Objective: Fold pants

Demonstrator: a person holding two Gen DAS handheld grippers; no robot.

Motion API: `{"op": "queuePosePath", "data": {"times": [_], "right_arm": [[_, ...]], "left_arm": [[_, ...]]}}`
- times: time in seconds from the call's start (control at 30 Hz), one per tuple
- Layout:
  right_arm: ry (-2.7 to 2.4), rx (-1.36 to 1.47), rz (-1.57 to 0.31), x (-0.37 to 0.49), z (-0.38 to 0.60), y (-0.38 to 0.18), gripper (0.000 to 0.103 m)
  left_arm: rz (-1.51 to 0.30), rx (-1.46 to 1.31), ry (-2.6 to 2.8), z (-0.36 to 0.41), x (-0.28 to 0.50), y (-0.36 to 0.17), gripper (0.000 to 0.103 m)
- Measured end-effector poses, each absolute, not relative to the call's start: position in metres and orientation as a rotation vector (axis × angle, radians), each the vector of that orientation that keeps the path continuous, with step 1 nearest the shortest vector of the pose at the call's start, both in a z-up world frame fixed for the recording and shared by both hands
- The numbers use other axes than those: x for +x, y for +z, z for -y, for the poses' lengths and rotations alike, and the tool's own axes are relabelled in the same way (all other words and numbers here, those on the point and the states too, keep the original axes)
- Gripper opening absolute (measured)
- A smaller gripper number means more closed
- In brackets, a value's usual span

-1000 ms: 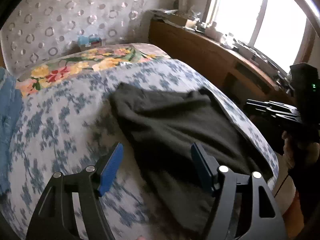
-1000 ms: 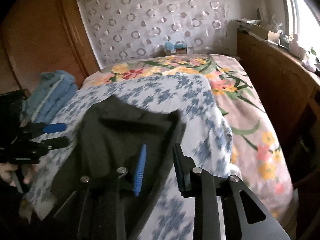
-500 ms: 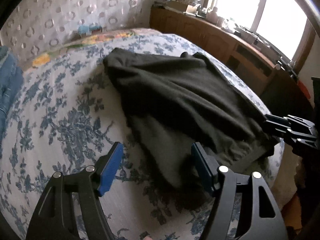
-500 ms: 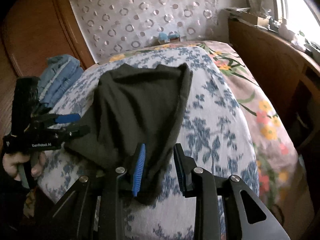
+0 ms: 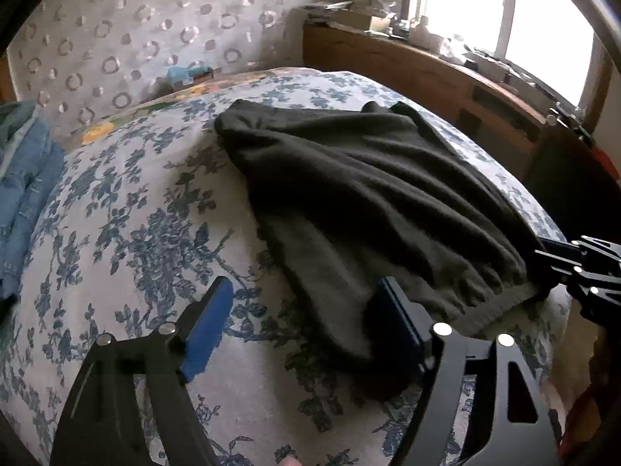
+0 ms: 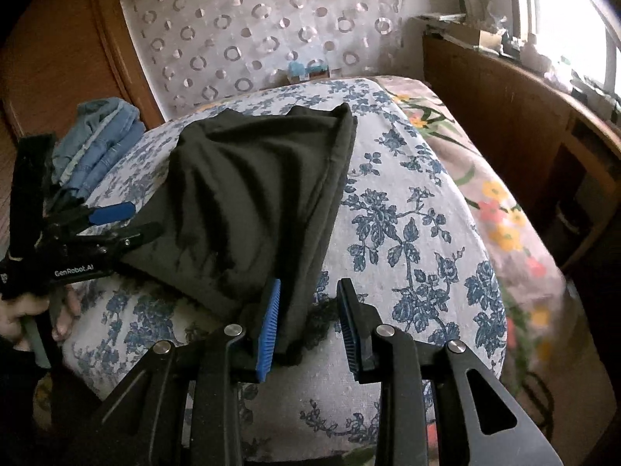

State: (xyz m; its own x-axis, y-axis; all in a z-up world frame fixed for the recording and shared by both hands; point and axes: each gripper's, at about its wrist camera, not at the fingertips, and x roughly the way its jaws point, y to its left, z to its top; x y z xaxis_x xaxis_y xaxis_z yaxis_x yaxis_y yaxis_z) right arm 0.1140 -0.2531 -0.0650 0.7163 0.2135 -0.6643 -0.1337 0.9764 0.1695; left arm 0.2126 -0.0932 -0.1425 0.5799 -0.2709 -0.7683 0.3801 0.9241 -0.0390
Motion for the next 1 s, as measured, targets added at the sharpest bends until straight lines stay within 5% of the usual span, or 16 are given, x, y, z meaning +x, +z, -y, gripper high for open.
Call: {"op": "queuePosePath", "data": {"times": [0.83,1.0], "right_arm": [[0.211,0.160,-0.727,0.105,0.249,-0.073,0.030],[0.204,0.139,-0.729,0.108,0.241,-0.072,0.030]], "left_arm": [[-0.891,0.051,-0.454,0.083,0.188,-0.128,0.080],[-0.917,0.029,-0.467,0.087,0.190,-0.131,0.070]]}}
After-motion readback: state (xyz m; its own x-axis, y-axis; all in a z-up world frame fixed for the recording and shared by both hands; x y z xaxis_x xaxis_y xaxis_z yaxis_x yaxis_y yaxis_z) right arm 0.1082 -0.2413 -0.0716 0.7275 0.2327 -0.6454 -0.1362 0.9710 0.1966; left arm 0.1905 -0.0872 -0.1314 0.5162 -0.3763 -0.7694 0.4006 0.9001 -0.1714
